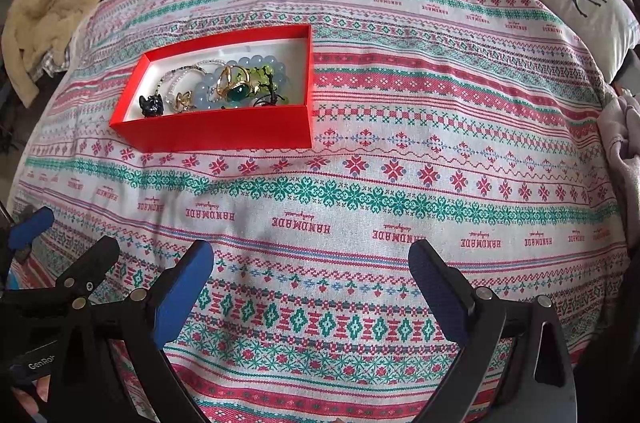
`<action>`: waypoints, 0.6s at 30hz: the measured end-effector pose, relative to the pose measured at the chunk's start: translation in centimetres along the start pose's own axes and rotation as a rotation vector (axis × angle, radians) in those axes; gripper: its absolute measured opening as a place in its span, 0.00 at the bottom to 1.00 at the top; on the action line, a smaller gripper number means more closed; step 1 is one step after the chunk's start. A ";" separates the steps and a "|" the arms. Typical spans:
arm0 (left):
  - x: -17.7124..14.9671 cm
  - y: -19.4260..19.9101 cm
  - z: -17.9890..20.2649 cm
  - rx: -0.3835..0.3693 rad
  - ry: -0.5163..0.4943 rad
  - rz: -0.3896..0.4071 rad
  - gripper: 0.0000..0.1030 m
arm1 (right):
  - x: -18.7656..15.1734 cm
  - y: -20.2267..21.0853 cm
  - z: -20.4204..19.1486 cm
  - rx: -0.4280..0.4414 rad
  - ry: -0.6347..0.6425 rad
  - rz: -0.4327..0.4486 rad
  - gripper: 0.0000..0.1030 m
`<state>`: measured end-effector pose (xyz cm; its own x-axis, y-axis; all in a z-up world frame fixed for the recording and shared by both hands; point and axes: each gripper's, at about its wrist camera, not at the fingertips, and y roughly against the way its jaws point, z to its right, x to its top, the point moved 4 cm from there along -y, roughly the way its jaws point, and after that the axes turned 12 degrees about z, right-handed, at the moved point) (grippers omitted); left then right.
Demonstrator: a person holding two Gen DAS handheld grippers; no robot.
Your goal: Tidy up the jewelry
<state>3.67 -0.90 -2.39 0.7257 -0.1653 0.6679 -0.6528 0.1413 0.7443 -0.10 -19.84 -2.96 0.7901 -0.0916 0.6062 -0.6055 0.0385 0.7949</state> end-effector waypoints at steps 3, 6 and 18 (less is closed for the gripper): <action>0.0 0.0 -0.1 0.000 0.002 -0.001 1.00 | 0.0 0.0 0.0 0.000 0.000 0.000 0.96; 0.0 -0.1 -0.1 0.000 0.001 -0.001 1.00 | 0.0 0.0 0.0 0.001 0.000 -0.001 0.96; -0.1 -0.1 -0.1 0.004 -0.003 0.000 1.00 | 0.0 -0.1 0.0 -0.001 0.002 -0.002 0.96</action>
<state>3.66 -0.85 -2.52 0.7250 -0.1679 0.6680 -0.6539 0.1370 0.7441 -0.02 -19.86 -3.03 0.7914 -0.0894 0.6048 -0.6040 0.0391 0.7961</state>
